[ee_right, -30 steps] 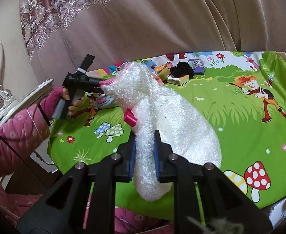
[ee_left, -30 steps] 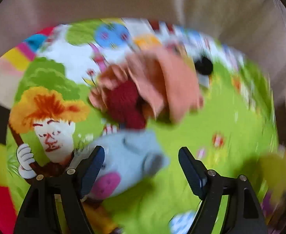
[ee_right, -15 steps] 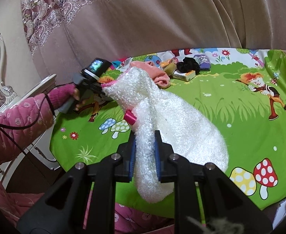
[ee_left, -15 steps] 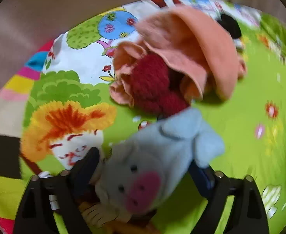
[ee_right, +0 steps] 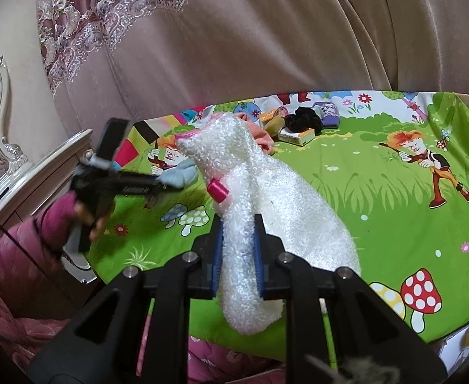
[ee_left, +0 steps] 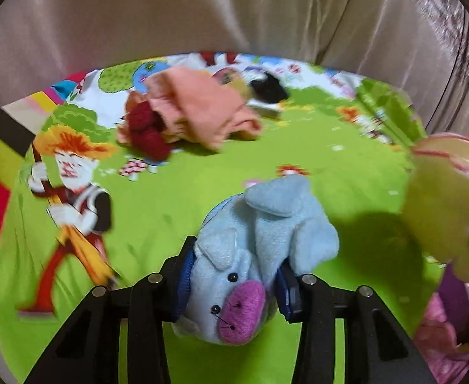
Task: Organize soft objects
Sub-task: 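Grasp the blue pig puppet with the left tool while the right tool holds the mitten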
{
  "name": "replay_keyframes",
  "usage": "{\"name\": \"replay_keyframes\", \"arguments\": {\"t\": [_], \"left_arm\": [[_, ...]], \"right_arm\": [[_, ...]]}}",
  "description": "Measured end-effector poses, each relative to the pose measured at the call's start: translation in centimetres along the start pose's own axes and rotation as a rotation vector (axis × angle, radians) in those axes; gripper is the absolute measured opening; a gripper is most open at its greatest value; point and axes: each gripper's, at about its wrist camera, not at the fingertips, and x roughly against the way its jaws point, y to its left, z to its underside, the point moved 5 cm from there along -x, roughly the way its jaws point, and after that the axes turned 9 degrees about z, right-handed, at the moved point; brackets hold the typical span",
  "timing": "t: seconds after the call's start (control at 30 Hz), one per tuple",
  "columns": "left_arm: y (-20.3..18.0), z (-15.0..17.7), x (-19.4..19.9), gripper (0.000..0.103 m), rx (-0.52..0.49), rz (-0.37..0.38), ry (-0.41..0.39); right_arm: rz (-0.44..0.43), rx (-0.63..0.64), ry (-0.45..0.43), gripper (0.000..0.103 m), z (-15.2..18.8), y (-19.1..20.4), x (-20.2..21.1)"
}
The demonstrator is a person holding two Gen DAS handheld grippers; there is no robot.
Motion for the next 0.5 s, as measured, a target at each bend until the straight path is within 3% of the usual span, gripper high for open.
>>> {"name": "replay_keyframes", "arguments": {"t": [0.17, 0.5], "left_arm": [[-3.4, 0.8, 0.4, 0.045, 0.041, 0.047, -0.060], [-9.7, 0.5, 1.0, 0.045, -0.042, 0.086, -0.070]], "right_arm": [[0.001, 0.017, -0.031, 0.022, -0.7, 0.4, 1.1], [0.032, 0.030, -0.122, 0.020, -2.6, 0.2, 4.2]]}}
